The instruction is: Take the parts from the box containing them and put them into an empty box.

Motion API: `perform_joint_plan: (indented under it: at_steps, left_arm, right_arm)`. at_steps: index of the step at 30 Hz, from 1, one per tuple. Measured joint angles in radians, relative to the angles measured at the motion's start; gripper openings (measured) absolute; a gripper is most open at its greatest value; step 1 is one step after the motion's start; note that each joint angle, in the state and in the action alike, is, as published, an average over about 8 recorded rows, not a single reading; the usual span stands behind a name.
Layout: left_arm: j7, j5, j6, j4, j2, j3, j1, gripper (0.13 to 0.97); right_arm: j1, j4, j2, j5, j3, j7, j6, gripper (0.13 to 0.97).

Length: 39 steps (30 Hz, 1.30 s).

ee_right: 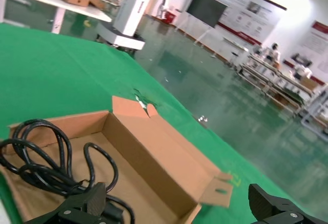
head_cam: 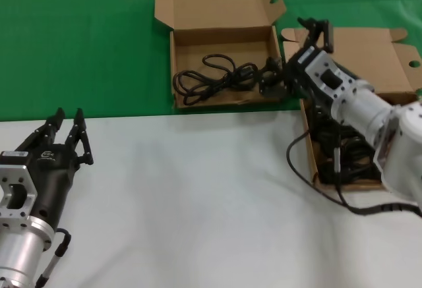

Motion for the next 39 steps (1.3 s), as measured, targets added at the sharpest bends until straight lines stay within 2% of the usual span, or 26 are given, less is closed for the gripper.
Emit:
perform_joint_plan:
  at_steps: [5,13,17,25,26,34,39]
  left_arm:
    - [0.000,0.000,0.000,0.000,0.000,0.000,0.000,0.275]
    - [0.000,0.000,0.000,0.000,0.000,0.000,0.000,0.443]
    - [0.000,0.000,0.000,0.000,0.000,0.000,0.000,0.443]
    - [0.000,0.000,0.000,0.000,0.000,0.000,0.000,0.661]
    - [0.000,0.000,0.000,0.000,0.000,0.000,0.000,0.661]
    - [0.000,0.000,0.000,0.000,0.000,0.000,0.000,0.829]
    - [0.000,0.000,0.000,0.000,0.000,0.000,0.000,0.879]
  right_arm:
    - [-0.086,0.089,0.007,-0.018,0.037,0.071,0.037,0.966]
    - [-0.221,0.232,0.019,-0.046,0.095,0.185,0.095,0.966]
    - [-0.290,0.304,0.024,-0.060,0.125,0.242,0.125,0.966]
    - [-0.427,0.448,0.036,-0.089,0.183,0.355,0.184,0.966]
    - [-0.444,0.466,0.037,-0.092,0.191,0.369,0.191,0.966]
    - [-0.581,0.609,0.049,-0.121,0.249,0.483,0.250,0.966]
    - [-0.667,0.699,0.056,-0.139,0.286,0.554,0.287,0.966]
